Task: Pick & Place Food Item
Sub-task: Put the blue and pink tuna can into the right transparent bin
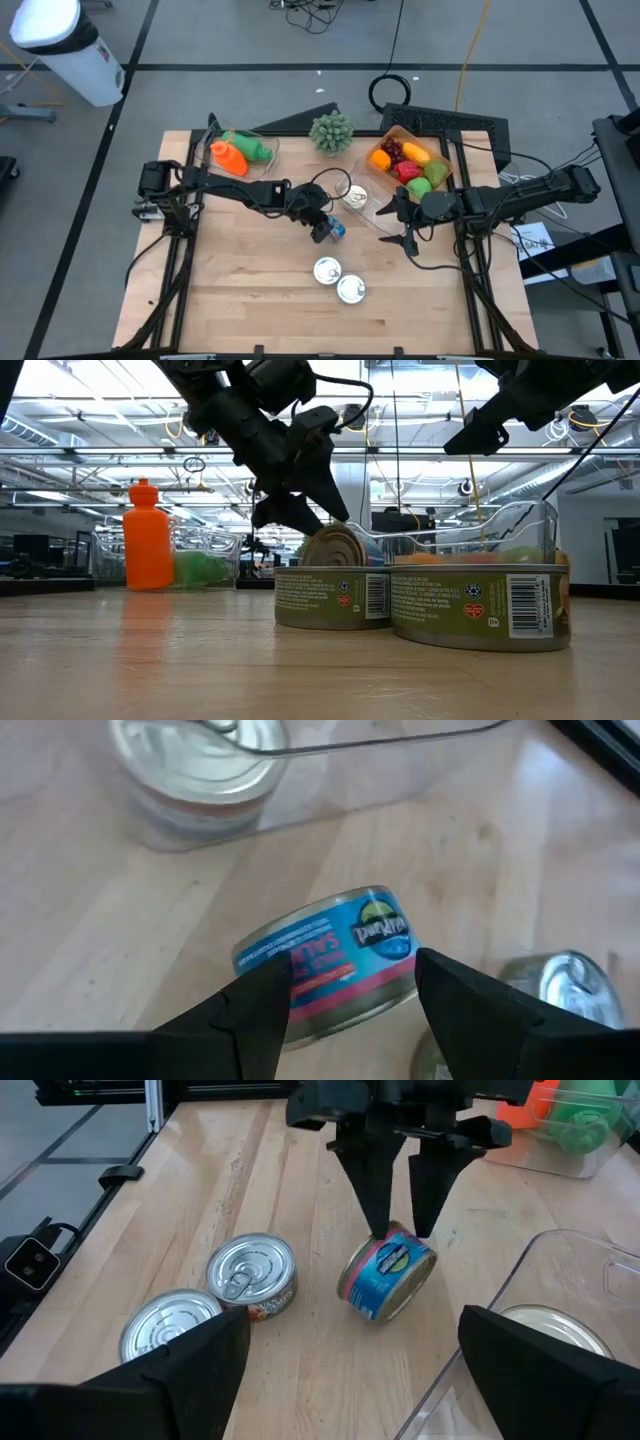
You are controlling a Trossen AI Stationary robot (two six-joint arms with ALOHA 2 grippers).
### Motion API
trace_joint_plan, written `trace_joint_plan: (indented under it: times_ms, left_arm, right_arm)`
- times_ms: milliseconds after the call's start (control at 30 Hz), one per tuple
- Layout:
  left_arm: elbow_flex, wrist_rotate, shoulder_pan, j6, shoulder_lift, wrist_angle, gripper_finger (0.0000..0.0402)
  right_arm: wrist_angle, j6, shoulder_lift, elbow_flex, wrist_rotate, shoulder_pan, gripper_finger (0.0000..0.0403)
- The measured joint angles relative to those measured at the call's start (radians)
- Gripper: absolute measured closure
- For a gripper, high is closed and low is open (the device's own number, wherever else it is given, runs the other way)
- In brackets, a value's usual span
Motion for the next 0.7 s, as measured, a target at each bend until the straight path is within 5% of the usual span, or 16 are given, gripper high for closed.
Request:
trace_joint_plan:
  times_ms: [133,433,700]
  left_arm:
    - [0.000,0.053,0.017,0.073,0.000,0.000,0.0174]
    - [0.000,0.033,0.023,0.574,0.000,-0.004,0.0174]
    - [0.000,0.171,0.028,0.589,0.016,-0.015,0.0174]
  right_arm:
    - [0.000,-0.001,0.000,0.000,0.000,0.000,0.0064]
    - [0.000,-0.002,0.000,0.000,0.000,0.000,0.0064]
    - [-0.002,-0.002,0.000,0.000,-0.004,0.000,0.0064]
